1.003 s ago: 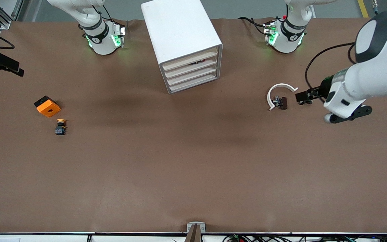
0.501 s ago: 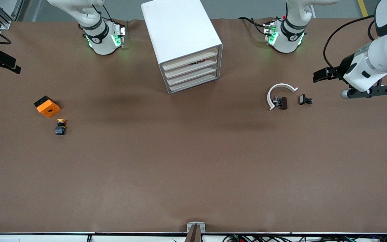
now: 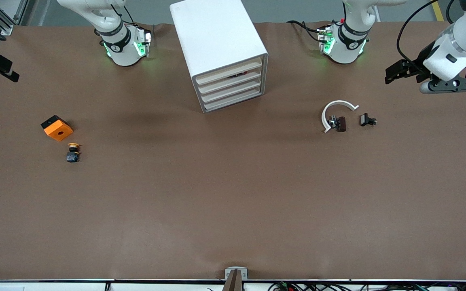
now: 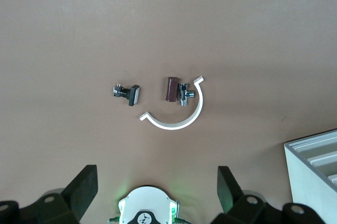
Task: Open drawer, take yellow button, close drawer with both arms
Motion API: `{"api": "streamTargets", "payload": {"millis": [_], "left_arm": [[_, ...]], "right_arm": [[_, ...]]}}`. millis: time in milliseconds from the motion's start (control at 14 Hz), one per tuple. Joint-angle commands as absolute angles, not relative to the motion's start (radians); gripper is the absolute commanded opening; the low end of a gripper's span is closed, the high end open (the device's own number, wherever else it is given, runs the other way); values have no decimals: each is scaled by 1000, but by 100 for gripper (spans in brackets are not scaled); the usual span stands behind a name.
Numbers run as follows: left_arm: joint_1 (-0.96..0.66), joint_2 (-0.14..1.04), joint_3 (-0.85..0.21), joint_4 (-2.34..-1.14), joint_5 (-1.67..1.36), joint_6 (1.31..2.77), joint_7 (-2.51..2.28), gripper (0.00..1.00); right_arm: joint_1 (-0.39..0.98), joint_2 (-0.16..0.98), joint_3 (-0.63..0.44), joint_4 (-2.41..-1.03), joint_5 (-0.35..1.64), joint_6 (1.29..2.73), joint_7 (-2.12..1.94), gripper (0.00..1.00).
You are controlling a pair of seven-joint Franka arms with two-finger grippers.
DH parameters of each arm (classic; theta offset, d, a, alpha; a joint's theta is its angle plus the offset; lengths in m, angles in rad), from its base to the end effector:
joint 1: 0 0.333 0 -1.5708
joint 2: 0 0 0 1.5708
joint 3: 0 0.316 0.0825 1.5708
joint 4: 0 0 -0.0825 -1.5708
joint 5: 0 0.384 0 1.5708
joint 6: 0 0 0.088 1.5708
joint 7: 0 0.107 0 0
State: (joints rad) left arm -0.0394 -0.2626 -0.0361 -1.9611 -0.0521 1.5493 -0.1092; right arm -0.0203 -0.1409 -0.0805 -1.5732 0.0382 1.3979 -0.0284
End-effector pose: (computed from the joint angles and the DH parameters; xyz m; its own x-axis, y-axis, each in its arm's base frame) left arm 0.4583 -0.0420 0.5736 0.9876 0.0360 -0.1525 0.0404 -0.9989 0.0258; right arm 0.4883 -0.0483 0.6821 0.9974 -0.0646 -0.0332 -0.0662 -0.9965 -0.0501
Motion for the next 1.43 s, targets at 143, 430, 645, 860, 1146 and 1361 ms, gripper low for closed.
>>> {"api": "streamTargets", "payload": {"millis": [143, 430, 645, 860, 1146, 1361], "left_arm": [[-46, -255, -48, -1836, -31, 1454, -95, 100], [-54, -206, -51, -1757, -29, 1453, -95, 100], [-51, -192, -78, -1736, -32, 1451, -97, 100], [-48, -193, -80, -1730, -32, 1451, -91, 100], [-41, -190, -80, -1721, -41, 1451, -92, 100], [-38, -190, -78, -1721, -44, 1451, -97, 100]], "right_arm": [[-14, -169, -72, -1614, 11, 1442, -31, 100], [-14, -172, -72, -1617, 11, 1442, -34, 100], [-18, -178, -72, -1629, 11, 1442, -35, 100], [-12, -190, -72, -1641, 11, 1443, -35, 100], [-12, -207, -74, -1663, 11, 1445, -35, 100], [0, -206, -78, -1663, 8, 1445, -35, 100]]}}
